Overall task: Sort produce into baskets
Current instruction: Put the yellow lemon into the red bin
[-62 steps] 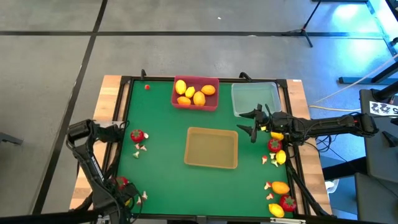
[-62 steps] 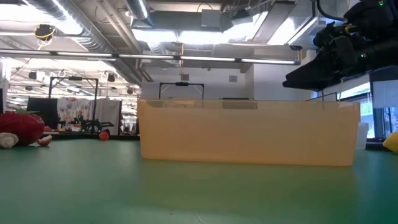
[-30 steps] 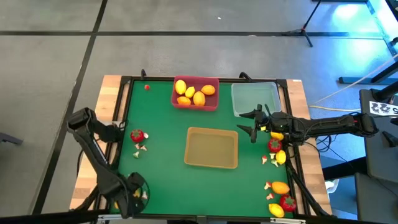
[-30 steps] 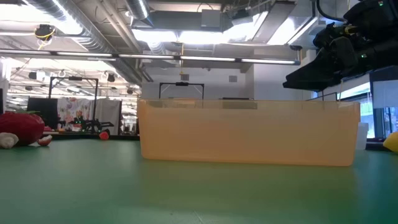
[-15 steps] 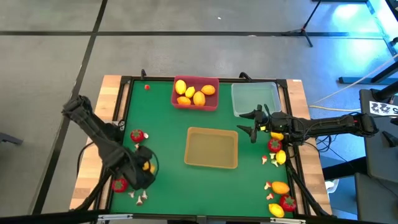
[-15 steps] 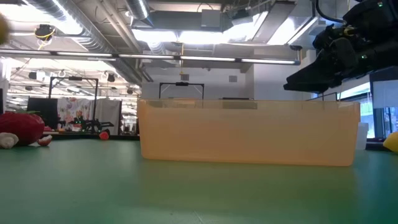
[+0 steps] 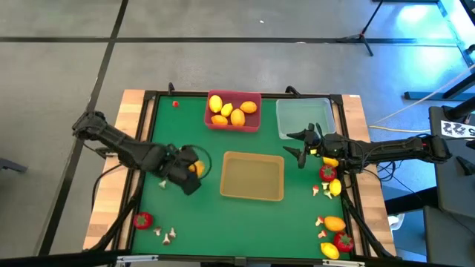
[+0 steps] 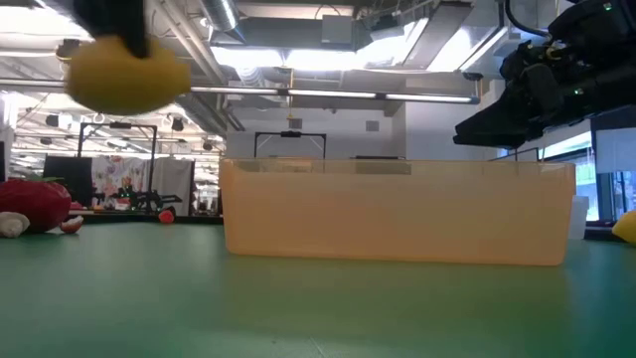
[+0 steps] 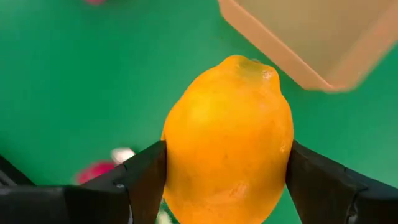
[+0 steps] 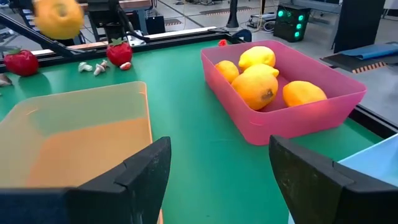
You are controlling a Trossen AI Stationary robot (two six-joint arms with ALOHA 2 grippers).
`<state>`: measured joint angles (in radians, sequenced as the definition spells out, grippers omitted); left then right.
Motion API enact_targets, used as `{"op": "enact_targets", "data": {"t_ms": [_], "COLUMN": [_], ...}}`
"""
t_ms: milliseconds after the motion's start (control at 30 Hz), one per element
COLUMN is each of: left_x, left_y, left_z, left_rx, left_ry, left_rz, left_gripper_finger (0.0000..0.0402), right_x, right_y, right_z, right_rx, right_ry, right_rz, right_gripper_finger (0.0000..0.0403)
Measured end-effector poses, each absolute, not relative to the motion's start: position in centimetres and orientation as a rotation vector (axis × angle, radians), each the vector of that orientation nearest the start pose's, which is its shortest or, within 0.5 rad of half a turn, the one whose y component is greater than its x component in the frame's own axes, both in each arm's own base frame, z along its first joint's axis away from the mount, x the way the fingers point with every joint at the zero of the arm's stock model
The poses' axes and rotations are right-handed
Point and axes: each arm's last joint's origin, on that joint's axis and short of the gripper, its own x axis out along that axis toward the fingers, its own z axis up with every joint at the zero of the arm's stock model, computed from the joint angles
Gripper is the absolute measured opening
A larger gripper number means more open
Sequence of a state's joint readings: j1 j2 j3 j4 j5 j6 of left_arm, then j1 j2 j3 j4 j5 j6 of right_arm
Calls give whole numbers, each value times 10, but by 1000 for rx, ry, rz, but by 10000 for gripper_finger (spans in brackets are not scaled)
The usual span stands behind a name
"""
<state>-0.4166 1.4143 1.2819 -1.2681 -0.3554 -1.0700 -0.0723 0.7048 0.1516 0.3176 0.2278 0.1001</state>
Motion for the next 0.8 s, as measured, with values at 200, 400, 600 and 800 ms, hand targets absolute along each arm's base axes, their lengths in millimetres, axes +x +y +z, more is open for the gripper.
{"op": "enact_targets", "data": {"t_ms": [200, 400, 600, 800], "left_x": [247, 263, 269, 275], "left_y": [-49, -8, 36, 88], "left_z": [300, 303, 307, 314], "left_rx": [-295, -209, -124, -96], "left_ry": [1113, 1064, 1024, 888], "left_rz": [621, 592, 606, 691], "left_gripper_finger": [276, 276, 276, 276], "right_x": [151, 151, 152, 152], "right_y": [-18, -18, -18, -19], "right_z": [175, 175, 177, 178], "right_rx": [80, 78, 81, 76], "right_ry": [220, 219, 190, 181], "right_rz": [-313, -326, -325, -370], "right_gripper_finger": [269, 269, 269, 269]}}
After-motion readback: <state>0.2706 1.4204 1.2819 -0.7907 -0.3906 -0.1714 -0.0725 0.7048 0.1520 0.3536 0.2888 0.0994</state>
